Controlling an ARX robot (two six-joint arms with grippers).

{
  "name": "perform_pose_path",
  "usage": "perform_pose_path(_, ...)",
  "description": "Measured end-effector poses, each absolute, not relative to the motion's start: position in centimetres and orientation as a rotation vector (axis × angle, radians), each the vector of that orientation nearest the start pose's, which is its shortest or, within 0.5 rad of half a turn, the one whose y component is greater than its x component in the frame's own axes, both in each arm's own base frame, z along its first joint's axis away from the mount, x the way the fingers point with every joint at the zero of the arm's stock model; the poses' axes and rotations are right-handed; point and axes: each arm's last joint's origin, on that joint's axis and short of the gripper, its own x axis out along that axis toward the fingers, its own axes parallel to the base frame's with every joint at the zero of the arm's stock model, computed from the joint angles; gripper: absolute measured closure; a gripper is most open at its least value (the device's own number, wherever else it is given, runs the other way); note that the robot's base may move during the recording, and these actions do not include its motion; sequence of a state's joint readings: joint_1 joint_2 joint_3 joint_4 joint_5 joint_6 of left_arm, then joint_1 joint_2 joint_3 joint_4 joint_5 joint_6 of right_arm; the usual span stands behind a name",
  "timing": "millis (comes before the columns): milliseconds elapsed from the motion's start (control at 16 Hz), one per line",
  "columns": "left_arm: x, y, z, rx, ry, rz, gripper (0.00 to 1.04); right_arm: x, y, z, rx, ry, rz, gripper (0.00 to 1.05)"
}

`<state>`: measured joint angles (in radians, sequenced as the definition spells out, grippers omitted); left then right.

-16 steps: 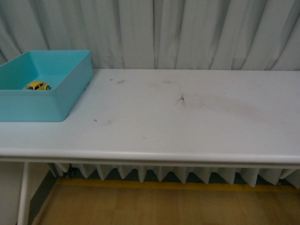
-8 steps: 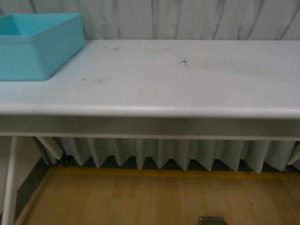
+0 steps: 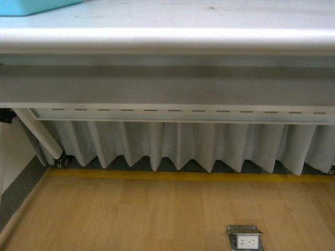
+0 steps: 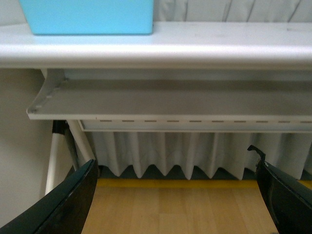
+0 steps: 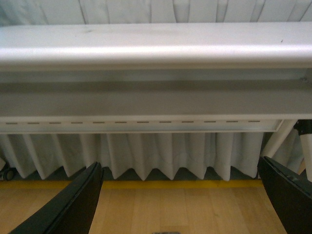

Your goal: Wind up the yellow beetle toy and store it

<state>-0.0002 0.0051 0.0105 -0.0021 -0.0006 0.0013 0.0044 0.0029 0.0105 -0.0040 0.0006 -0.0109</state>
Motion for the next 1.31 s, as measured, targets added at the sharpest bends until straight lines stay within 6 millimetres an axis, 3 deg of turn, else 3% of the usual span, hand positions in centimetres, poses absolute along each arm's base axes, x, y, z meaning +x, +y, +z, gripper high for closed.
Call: perform_pose_path(1310,9.74,0.0,16.61,0.001,0.0,0.0,0.07,9.72,0.04,16.63,-0.01,-0.002,0.004,0.07)
